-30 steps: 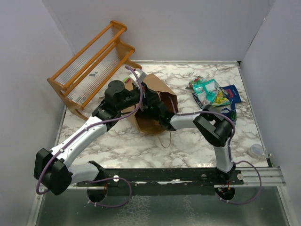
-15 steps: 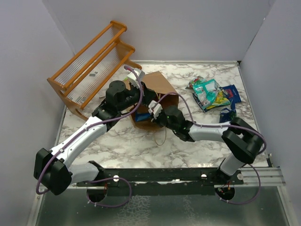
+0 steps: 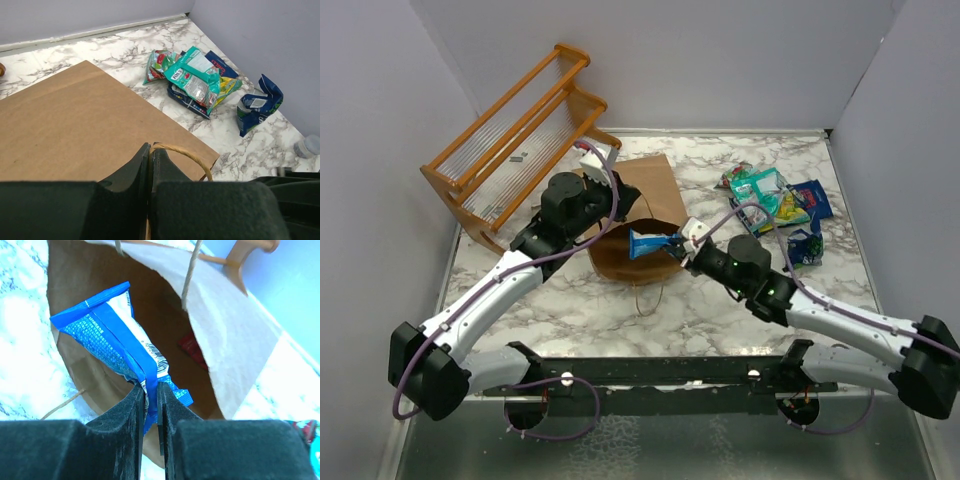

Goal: Take the snacks out of the paper bag
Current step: Take out the snack from the paper bag, then place the snack at the center of the board.

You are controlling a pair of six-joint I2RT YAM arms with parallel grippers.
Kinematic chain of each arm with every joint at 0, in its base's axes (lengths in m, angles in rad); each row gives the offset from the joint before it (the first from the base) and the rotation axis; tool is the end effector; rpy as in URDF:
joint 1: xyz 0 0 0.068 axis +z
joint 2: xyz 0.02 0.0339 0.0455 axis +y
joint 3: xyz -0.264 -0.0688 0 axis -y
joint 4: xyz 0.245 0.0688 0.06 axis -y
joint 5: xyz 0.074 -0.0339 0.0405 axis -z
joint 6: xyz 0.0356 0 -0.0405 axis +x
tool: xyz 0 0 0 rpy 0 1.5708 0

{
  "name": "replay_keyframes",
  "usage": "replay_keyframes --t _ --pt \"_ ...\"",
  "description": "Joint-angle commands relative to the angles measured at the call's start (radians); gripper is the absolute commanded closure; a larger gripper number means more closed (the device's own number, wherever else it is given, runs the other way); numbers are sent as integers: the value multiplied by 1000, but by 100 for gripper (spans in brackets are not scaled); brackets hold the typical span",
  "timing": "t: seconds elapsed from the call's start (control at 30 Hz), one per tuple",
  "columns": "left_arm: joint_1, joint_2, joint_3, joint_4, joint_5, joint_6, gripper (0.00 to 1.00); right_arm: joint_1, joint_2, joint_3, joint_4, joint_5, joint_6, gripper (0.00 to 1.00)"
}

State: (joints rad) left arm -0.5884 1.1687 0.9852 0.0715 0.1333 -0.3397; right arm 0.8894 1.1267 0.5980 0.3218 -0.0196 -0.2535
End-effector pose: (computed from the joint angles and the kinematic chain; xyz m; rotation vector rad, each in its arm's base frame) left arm 0.2279 -0.1577 0.3585 0.3196 1.7180 -0.8020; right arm 0.1605 0.1990 0.2576 -0.9869 1.5083 0.4742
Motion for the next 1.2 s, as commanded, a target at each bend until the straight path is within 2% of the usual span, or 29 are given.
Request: replay_keyframes --t 0.0,0.17,0.33,0.5,0.63,0.77,0.83,0.93,1.0,1.07,1.17 --pt "10 -21 21 -12 -51 12 100 6 -178 36 -201 -2 -78 86" --pt "11 -16 23 -15 -48 16 100 5 -379 81 -262 -72 -169 85" --pt "12 -9 25 -20 -54 19 100 6 -468 165 -261 60 -241 89" --pt "12 -9 26 -23 -56 21 100 6 -475 179 -124 362 -309 87" --pt "12 -9 28 -21 -51 20 100 5 -370 128 90 696 -447 86" --pt "12 -11 27 -24 -54 21 100 -32 -223 -21 427 880 -562 84" --pt "12 -12 27 -24 -52 21 100 -112 -161 -47 440 899 -387 84" --pt "12 -12 29 -24 -43 21 100 -303 -98 -1 60 768 155 86" --pt "12 -12 30 -24 -42 22 100 -400 -46 -7 -69 658 413 87" --pt "11 -10 28 -24 -41 19 100 -440 4 -34 -76 624 524 87" --pt "12 -6 31 -27 -36 20 100 -468 70 -78 -57 630 596 87"
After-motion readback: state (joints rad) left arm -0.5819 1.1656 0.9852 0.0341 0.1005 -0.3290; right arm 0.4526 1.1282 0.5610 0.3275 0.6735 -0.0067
